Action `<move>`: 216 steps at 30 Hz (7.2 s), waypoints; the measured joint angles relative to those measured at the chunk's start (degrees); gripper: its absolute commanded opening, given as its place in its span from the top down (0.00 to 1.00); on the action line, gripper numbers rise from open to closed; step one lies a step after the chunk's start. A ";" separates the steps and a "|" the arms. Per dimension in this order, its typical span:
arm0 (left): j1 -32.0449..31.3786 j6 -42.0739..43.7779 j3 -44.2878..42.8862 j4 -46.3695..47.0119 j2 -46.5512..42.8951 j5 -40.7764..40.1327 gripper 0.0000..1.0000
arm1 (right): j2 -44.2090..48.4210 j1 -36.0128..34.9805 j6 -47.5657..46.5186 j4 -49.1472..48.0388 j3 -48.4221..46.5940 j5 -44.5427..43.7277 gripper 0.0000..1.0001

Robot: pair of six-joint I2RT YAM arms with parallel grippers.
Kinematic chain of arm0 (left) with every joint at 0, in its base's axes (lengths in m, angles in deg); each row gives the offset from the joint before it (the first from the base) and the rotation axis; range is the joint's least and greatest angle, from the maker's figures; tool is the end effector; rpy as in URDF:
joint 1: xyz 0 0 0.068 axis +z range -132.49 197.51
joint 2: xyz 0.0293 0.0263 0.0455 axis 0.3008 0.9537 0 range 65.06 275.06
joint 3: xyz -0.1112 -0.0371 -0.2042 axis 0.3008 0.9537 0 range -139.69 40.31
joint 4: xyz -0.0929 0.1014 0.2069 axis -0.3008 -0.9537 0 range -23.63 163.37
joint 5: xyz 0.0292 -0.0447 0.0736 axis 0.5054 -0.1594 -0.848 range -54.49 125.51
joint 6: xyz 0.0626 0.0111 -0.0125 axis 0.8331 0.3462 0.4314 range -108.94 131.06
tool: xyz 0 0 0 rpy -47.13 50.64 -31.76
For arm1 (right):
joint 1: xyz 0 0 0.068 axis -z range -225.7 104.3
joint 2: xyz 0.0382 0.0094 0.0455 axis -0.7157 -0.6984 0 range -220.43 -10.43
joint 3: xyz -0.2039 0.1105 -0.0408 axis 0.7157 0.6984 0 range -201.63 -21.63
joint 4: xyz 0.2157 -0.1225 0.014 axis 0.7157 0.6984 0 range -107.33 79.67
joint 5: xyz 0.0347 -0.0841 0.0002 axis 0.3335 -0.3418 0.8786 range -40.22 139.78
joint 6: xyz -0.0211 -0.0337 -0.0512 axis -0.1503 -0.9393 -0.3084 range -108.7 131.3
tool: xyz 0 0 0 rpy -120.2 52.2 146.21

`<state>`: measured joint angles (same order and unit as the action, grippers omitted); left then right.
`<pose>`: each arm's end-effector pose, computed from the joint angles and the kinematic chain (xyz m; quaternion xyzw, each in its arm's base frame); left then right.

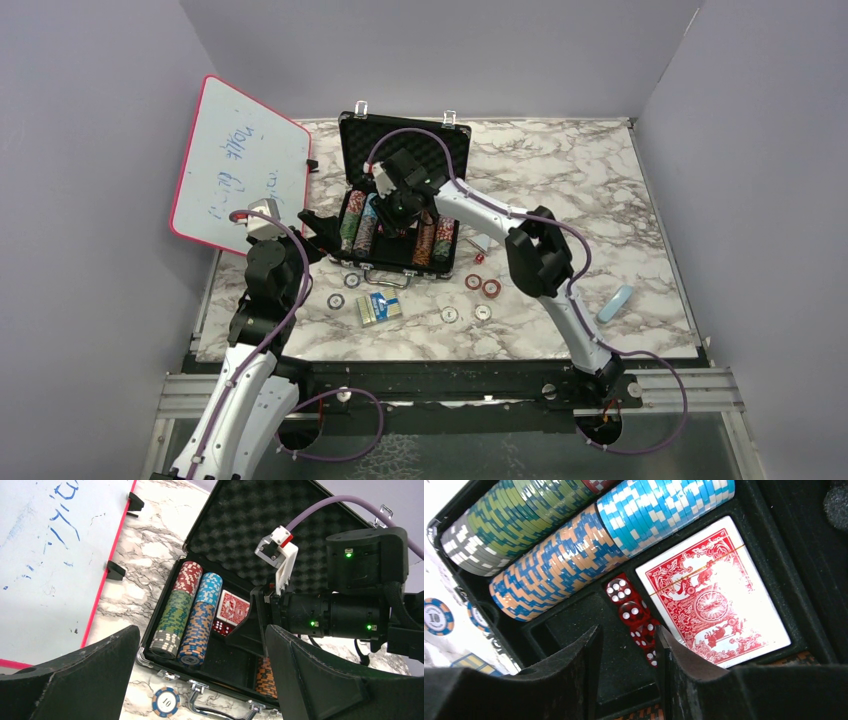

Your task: Pack up texas hold em set

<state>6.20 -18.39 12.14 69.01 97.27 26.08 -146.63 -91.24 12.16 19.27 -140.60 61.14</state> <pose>0.1848 -0.0285 0.2590 -0.1720 0.7365 -0.1685 0.6321 0.3388 0.3596 0.1584 -0.3879 0.8633 0.2081 0.2469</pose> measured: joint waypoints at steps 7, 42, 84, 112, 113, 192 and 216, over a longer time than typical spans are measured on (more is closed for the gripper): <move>0.02 0.00 0.00 0.00 0.00 0.02 0.01 | -0.59 0.28 -0.50 -0.26 0.00 0.13 0.60; 0.07 0.00 0.00 0.00 -0.04 0.00 0.01 | -0.57 -0.13 4.26 -2.82 -1.57 -4.11 0.23; 0.07 -0.07 0.02 0.42 -1.86 1.20 0.01 | 37.64 9.01 56.33 -5.70 55.41 -28.55 0.50; 0.07 -0.13 0.02 0.39 -2.54 1.20 0.01 | 31.87 8.76 55.84 -4.85 52.19 -28.83 0.85; 0.07 -0.13 0.04 0.42 -2.54 1.20 0.01 | 32.06 8.55 54.95 -4.81 51.95 -28.76 0.85; 0.07 -0.15 0.57 0.39 -2.64 1.16 0.01 | 3.10 -2.84 35.54 6.64 1.97 -28.22 0.55; 0.07 -0.15 0.57 0.39 -2.62 1.16 0.01 | 4.15 -2.73 13.84 -3.32 8.31 -19.19 0.35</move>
<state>6.26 -18.55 12.71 69.40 94.65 27.23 -142.48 -93.97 26.00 15.95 -132.30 41.95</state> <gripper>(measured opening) 0.990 0.544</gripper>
